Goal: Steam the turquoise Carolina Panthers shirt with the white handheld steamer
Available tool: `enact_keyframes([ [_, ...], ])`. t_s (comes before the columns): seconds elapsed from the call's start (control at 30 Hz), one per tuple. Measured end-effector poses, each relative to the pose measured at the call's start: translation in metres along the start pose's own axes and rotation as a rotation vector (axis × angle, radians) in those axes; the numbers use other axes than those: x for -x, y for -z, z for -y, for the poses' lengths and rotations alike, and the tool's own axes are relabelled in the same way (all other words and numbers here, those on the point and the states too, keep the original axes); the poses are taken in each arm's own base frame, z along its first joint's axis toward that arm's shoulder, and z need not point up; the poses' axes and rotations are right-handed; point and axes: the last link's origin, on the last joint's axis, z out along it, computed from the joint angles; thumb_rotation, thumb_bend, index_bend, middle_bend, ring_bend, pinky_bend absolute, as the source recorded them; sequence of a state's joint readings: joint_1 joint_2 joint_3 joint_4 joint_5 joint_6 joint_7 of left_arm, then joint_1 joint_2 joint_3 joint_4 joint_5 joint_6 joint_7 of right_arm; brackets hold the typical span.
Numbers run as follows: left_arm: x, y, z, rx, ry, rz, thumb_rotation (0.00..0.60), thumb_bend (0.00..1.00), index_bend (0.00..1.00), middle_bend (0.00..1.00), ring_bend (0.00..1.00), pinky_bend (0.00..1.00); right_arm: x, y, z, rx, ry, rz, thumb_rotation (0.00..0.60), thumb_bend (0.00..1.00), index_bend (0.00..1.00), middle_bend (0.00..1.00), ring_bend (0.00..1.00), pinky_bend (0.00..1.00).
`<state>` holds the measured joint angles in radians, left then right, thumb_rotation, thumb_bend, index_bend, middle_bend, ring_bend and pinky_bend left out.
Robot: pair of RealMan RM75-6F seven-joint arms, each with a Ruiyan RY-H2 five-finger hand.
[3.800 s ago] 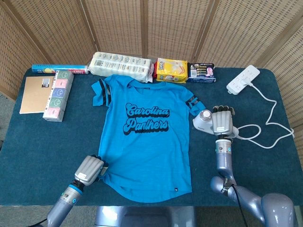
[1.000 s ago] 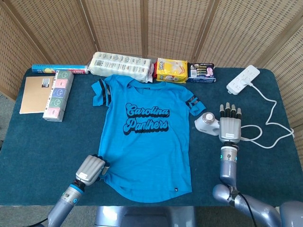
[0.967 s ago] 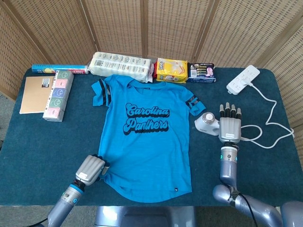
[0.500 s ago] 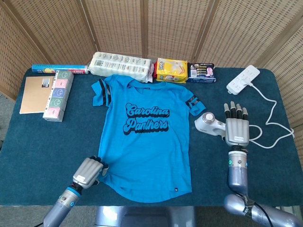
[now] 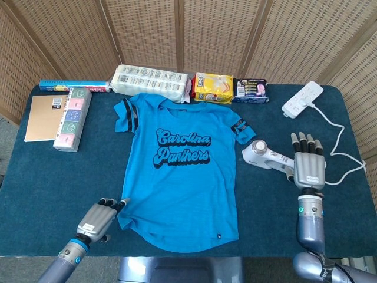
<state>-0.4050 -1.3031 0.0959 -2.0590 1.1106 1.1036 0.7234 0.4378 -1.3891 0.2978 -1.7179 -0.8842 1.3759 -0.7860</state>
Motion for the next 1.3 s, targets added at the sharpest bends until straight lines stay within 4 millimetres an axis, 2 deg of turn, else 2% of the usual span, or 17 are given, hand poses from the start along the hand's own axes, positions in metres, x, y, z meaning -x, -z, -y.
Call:
enact_keyframes([
  [0.1, -0.008, 0.005, 0.006, -0.013, 0.011, -0.039, 0.600, 0.14, 0.07, 0.33, 0.19, 0.22, -0.002, 0.002, -0.003, -0.006, -0.011, -0.006, 0.600, 0.33, 0.02, 0.14, 0.12, 0.21],
  [0.23, -0.018, 0.014, 0.020, -0.047, 0.049, -0.118, 0.600, 0.14, 0.17, 0.33, 0.20, 0.28, -0.005, 0.007, -0.009, -0.020, -0.031, -0.022, 0.600, 0.33, 0.09, 0.19, 0.17, 0.24],
  [0.4, -0.031, 0.032, 0.049, -0.114, 0.118, -0.268, 0.600, 0.14, 0.29, 0.37, 0.26, 0.34, -0.005, 0.017, -0.020, -0.037, -0.071, -0.032, 0.600, 0.33, 0.16, 0.24, 0.22, 0.30],
  [0.5, -0.033, 0.046, 0.071, -0.159, 0.157, -0.365, 0.600, 0.14, 0.32, 0.38, 0.27, 0.34, -0.002, 0.024, -0.028, -0.044, -0.091, -0.035, 0.600, 0.33, 0.21, 0.28, 0.27, 0.35],
  [0.6, -0.031, 0.062, 0.097, -0.212, 0.174, -0.447, 0.600, 0.14, 0.32, 0.38, 0.27, 0.34, 0.001, 0.033, -0.037, -0.051, -0.100, -0.048, 0.600, 0.33, 0.25, 0.29, 0.27, 0.35],
  [0.77, -0.021, 0.089, 0.127, -0.278, 0.164, -0.463, 0.600, 0.14, 0.32, 0.38, 0.27, 0.34, 0.007, 0.050, -0.056, -0.040, -0.112, -0.035, 0.600, 0.33, 0.27, 0.30, 0.28, 0.34],
  [1.0, -0.006, 0.111, 0.136, -0.308, 0.163, -0.452, 0.600, 0.14, 0.32, 0.38, 0.27, 0.34, 0.013, 0.074, -0.078, -0.004, -0.112, 0.017, 0.600, 0.33, 0.28, 0.30, 0.28, 0.33],
  [1.3, -0.003, 0.123, 0.137, -0.335, 0.174, -0.454, 0.600, 0.14, 0.32, 0.38, 0.27, 0.34, 0.015, 0.088, -0.093, 0.032, -0.148, 0.026, 0.600, 0.33, 0.30, 0.31, 0.28, 0.33],
])
